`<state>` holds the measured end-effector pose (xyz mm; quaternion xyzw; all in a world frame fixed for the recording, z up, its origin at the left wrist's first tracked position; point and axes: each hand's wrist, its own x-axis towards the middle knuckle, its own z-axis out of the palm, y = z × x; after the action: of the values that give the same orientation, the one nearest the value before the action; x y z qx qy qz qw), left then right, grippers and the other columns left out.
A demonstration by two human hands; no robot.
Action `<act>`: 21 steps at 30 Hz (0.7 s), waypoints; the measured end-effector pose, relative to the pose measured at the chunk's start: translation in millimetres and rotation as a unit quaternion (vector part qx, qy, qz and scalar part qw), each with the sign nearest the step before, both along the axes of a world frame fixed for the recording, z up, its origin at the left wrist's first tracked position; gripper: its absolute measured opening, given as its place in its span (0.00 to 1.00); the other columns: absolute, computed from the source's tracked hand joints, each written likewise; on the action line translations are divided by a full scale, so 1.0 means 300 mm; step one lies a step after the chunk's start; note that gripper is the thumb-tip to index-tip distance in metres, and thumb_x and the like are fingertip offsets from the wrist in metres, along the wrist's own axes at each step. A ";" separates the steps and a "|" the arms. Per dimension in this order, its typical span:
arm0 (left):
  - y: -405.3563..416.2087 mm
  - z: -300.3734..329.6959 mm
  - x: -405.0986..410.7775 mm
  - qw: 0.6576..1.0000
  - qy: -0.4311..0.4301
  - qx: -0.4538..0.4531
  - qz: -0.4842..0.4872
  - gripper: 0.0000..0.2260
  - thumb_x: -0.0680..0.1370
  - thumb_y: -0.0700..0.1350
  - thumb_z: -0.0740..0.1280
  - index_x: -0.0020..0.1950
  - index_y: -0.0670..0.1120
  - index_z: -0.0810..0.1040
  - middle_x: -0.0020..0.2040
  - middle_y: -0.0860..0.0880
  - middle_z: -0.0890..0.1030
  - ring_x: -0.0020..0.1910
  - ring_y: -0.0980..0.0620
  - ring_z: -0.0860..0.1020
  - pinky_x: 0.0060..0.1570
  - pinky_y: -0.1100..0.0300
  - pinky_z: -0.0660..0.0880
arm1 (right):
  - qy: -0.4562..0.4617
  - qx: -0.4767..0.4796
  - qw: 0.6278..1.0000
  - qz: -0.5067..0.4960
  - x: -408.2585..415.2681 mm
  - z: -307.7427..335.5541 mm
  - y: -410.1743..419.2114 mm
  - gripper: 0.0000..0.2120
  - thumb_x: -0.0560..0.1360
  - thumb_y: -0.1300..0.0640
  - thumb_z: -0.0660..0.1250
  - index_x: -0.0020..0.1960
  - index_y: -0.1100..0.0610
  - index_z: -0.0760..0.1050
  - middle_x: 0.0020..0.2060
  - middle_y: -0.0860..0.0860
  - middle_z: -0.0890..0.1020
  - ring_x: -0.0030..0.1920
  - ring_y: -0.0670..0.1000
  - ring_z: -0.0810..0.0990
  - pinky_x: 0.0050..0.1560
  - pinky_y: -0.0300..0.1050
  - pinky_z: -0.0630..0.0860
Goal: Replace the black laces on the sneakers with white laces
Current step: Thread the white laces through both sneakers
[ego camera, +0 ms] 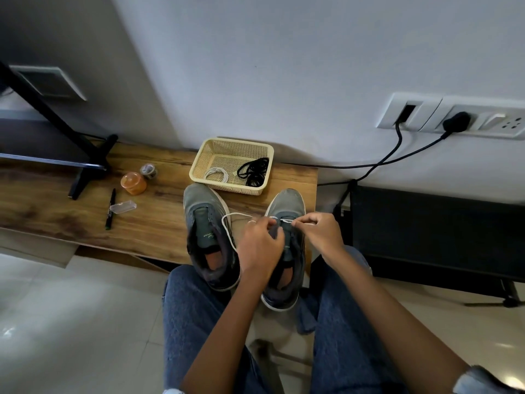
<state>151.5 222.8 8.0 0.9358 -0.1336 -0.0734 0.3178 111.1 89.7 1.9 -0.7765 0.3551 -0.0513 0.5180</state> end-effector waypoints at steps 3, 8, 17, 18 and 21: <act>-0.013 -0.020 -0.013 0.998 0.058 0.034 -0.014 0.15 0.76 0.51 0.67 0.62 0.50 0.78 0.55 0.46 0.81 0.54 0.45 0.78 0.51 0.54 0.75 | -0.001 -0.014 1.000 0.017 0.015 -0.009 0.013 0.02 0.71 0.58 0.73 0.40 0.55 0.83 0.36 0.47 0.83 0.43 0.46 0.81 0.47 0.43 0.76; -0.013 -0.045 -0.015 0.998 0.065 -0.005 0.010 0.13 0.79 0.47 0.63 0.63 0.49 0.79 0.56 0.45 0.82 0.55 0.45 0.78 0.51 0.55 0.73 | 0.009 -0.045 0.998 0.033 0.037 -0.027 0.031 0.04 0.71 0.61 0.71 0.42 0.60 0.83 0.38 0.50 0.83 0.40 0.45 0.79 0.42 0.34 0.73; 0.005 -0.089 0.013 0.991 0.109 -0.064 0.049 0.13 0.80 0.45 0.61 0.62 0.47 0.80 0.55 0.43 0.82 0.55 0.43 0.78 0.52 0.55 0.72 | 0.016 -0.081 0.995 0.055 0.049 -0.066 0.057 0.04 0.72 0.62 0.68 0.42 0.60 0.81 0.34 0.46 0.79 0.38 0.43 0.74 0.40 0.34 0.66; 0.006 -0.091 0.016 0.990 0.115 -0.066 0.051 0.13 0.80 0.45 0.61 0.62 0.47 0.80 0.55 0.43 0.82 0.55 0.43 0.78 0.52 0.55 0.72 | 0.021 -0.092 0.993 0.066 0.050 -0.074 0.059 0.05 0.72 0.62 0.67 0.43 0.60 0.82 0.37 0.48 0.81 0.40 0.44 0.74 0.41 0.36 0.67; 0.007 -0.092 0.026 0.986 0.132 -0.081 0.056 0.13 0.80 0.44 0.62 0.61 0.46 0.80 0.55 0.43 0.82 0.54 0.43 0.78 0.51 0.56 0.71 | 0.048 -0.131 0.986 0.092 0.057 -0.105 0.060 0.06 0.72 0.59 0.68 0.44 0.58 0.83 0.41 0.51 0.84 0.49 0.49 0.74 0.44 0.42 0.70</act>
<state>159.2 225.0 -19.6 0.8951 -0.0430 -0.1672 0.4112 128.1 107.6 -29.5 -0.8686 0.2969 -0.0127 0.3964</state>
